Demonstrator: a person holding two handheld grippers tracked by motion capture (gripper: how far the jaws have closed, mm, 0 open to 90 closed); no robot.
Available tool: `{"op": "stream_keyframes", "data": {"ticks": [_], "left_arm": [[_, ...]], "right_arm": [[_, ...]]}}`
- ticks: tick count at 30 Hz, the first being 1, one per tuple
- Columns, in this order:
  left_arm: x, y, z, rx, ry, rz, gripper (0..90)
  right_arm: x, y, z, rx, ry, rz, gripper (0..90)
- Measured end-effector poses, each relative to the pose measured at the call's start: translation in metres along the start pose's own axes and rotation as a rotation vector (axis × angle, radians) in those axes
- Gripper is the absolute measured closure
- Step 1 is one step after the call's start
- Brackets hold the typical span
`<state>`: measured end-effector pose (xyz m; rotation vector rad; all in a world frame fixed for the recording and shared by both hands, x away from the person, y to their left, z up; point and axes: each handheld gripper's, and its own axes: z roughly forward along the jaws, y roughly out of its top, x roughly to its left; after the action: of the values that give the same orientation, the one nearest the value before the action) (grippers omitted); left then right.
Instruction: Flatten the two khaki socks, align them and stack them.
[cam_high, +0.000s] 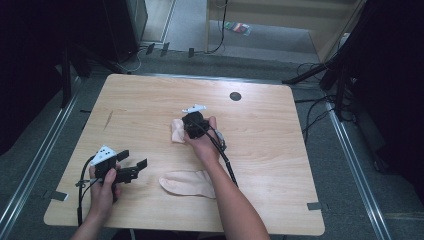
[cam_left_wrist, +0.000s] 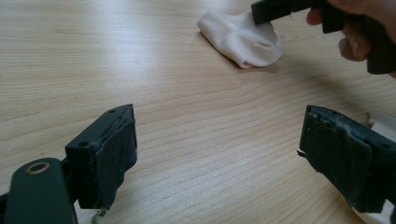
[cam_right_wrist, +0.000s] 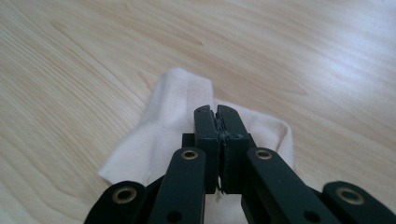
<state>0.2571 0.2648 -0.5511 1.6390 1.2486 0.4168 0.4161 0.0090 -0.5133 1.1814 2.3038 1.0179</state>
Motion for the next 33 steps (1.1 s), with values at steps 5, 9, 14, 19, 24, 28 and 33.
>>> {"op": "stream_keyframes", "data": {"ticks": [5,9,14,19,24,28,33], "left_arm": [[0.0,0.0,0.0,-0.002,0.001,0.0,11.5],[0.0,0.0,0.0,-0.001,-0.004,-0.002,11.5],[0.001,0.0,0.0,-0.005,-0.006,-0.004,11.5],[0.002,0.0,-0.001,-0.006,-0.006,0.0,11.5],[0.002,0.0,-0.001,-0.004,-0.007,-0.004,11.6],[0.001,0.0,-0.001,-0.003,-0.006,-0.002,11.5],[0.001,0.0,0.0,-0.003,-0.002,-0.002,11.5]], "right_arm": [[0.014,0.018,-0.017,-0.045,0.057,-0.007,89.1],[0.028,0.033,-0.03,-0.092,0.118,-0.018,89.1],[0.042,0.051,-0.052,-0.167,0.219,-0.01,89.1],[0.039,0.063,-0.077,-0.243,0.308,0.029,89.0],[0.011,0.047,-0.079,-0.182,0.29,0.083,88.8],[-0.027,0.013,-0.062,-0.075,0.242,0.141,88.8],[-0.07,-0.029,-0.043,0.031,0.128,0.202,88.1]]}}
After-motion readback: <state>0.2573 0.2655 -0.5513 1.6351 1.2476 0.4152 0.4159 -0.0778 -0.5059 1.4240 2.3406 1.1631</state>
